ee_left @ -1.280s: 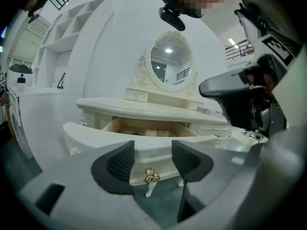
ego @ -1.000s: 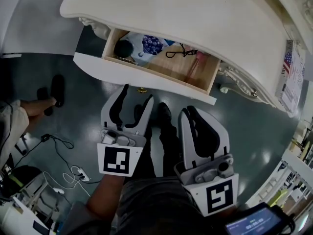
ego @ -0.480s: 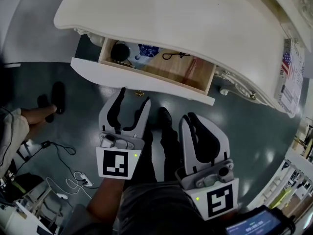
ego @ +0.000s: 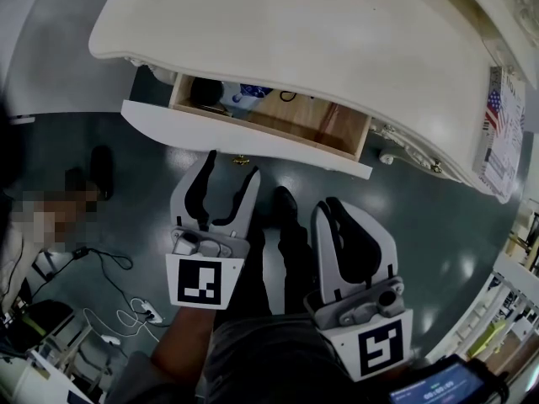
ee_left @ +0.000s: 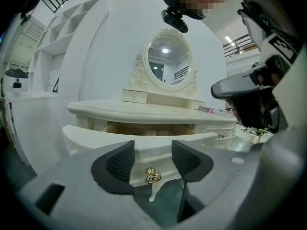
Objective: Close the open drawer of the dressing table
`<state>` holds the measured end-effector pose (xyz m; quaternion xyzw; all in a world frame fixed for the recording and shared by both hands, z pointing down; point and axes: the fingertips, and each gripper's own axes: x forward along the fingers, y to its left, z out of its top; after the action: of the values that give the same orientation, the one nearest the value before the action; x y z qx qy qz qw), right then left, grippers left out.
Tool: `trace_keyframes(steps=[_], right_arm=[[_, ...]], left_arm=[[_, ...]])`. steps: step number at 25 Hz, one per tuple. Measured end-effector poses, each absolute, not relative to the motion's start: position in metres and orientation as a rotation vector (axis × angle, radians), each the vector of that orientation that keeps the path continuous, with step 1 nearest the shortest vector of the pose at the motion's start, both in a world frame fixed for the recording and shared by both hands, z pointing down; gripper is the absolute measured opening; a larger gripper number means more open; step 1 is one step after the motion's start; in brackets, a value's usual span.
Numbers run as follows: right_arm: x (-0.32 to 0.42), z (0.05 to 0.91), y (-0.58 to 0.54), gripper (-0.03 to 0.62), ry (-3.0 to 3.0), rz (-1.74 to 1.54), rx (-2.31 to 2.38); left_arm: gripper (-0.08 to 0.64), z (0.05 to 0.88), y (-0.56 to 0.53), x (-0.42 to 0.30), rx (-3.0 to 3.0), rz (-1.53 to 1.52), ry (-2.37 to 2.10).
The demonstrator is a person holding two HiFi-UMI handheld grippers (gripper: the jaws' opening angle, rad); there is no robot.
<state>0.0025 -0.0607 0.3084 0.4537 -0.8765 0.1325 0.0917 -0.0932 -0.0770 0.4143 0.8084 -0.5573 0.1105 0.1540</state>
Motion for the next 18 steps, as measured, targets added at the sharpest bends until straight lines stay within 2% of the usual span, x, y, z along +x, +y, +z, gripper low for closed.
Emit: trace_keyframes(steps=[18], right_arm=[[0.014,0.309,-0.079,0.015,-2.583,0.414,1.381]], left_arm=[[0.249,0.413,-0.103,-0.088,2.339,0.336,-1.590]])
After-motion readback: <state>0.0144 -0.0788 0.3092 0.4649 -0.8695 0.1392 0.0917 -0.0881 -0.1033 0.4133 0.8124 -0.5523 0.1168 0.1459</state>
